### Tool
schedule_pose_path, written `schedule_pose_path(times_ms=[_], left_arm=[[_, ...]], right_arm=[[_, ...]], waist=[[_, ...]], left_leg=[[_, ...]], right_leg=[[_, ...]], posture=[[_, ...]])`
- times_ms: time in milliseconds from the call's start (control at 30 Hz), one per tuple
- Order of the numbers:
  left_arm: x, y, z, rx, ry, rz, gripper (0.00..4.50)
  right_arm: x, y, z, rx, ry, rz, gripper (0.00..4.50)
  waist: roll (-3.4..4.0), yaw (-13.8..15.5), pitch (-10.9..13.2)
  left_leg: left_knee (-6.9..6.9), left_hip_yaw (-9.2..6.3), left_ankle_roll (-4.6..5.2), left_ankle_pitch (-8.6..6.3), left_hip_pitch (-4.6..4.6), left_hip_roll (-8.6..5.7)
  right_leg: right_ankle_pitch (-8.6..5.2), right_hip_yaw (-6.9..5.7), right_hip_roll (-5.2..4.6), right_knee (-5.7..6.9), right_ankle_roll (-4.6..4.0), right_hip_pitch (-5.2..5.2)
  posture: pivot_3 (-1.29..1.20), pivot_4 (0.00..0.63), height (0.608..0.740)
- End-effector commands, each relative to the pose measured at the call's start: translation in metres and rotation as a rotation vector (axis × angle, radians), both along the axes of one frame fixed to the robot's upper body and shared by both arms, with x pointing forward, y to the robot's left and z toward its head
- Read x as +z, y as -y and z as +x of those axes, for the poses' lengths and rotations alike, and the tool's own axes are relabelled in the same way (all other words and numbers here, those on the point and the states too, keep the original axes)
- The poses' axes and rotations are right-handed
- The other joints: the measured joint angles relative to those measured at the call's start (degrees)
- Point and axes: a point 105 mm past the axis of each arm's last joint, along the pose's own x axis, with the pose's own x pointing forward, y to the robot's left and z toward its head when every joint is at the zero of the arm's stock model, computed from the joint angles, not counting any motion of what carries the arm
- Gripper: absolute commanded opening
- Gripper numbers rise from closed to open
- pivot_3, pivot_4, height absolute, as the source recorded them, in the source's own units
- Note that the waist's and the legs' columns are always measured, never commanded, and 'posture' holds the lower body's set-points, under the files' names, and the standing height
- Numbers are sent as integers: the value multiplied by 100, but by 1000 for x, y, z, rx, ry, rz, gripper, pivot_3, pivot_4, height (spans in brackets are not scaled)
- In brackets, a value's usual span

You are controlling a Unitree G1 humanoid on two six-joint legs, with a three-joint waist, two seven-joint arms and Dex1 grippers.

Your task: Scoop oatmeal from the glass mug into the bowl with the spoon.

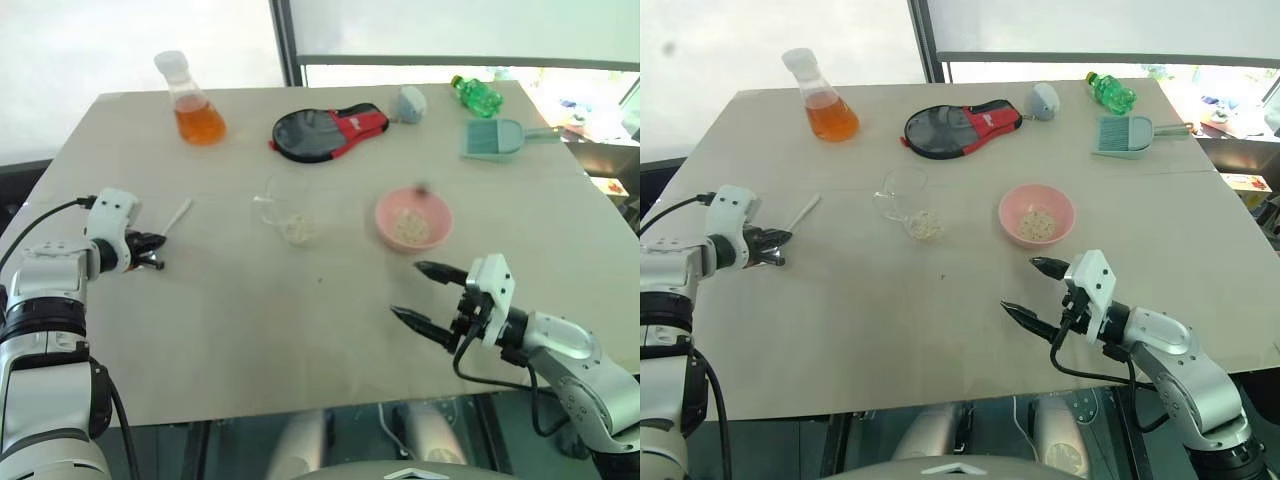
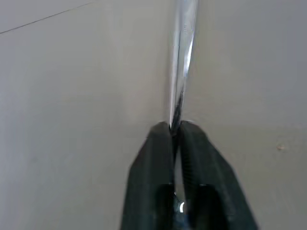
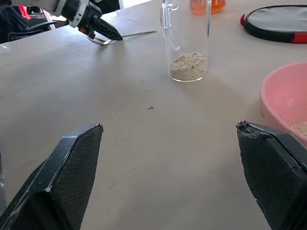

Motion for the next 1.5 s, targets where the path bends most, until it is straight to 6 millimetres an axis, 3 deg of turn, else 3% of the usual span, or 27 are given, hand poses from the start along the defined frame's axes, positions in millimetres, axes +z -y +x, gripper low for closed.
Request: schedule_pose_path(times_ms=[33,133,333,433,500,600,667,767,900,1100,1233,1500], left_arm=[[-10,-20,-12,85,-35,36,44],[3,-14,-2,70,100,50,44],[69,32,17,-63,555,12,44],[103,70,9,-166,789,-35,44],[122,85,-2,-202,910,-38,44],[140,108,-13,-251,1005,-17,44],[146,133,-20,-328,1034,-46,44],[140,193,-41,-597,1012,-51,44],[128,230,-66,-750,983,-58,44],[104,256,-75,-863,919,-34,44],[93,273,-79,-936,903,-14,44],[69,277,-70,-930,862,15,44]], right_arm=[[10,3,1,-5,49,13,4500],[9,4,2,-7,50,13,4500],[13,6,6,-14,58,30,4500],[19,13,10,-30,46,63,4500],[21,18,13,-33,52,60,4500],[29,22,18,-42,66,79,4500],[38,22,20,-40,76,118,4500],[59,17,25,-30,87,212,4500],[82,7,29,-12,88,252,4500],[101,-23,30,3,12,297,4500],[103,-37,37,-43,-54,314,4500],[119,-46,40,-38,-152,452,4500]], waist=[[0,1,0],[0,2,0],[-24,147,5],[-29,213,6],[-30,221,5],[-30,200,5],[-29,179,6],[-26,164,7],[-24,171,8],[-18,167,9],[-18,178,9],[-15,162,10]], left_leg=[[0,0,0,0,0,0],[0,1,0,0,0,2],[14,-6,-2,1,-35,21],[13,-3,-4,1,-42,18],[13,1,-24,12,-48,15],[12,6,-24,12,-47,14],[10,7,-8,4,-44,17],[10,11,-3,1,-38,20],[10,18,-4,1,-38,17],[10,16,-2,1,-35,21],[10,15,-2,1,-36,17],[10,16,-1,1,-37,14]], right_leg=[[0,0,0,0,0,0],[0,2,0,0,0,-1],[2,-3,-8,-3,-2,-22],[3,1,-18,-11,-2,-23],[3,6,-27,-15,-2,-23],[3,10,-25,-17,-2,-24],[3,11,-21,-14,-3,-26],[4,16,-13,-10,-3,-25],[4,25,-15,-10,-3,-24],[4,22,-4,-6,-4,-25],[4,21,-4,-8,-4,-24],[4,21,-4,-7,-3,-25]], posture=[[0,150,740],[0,150,740],[0,150,740],[0,150,740],[0,150,740],[0,150,740],[0,150,740],[0,150,740],[0,150,740],[0,150,740],[0,150,740],[0,150,740]])
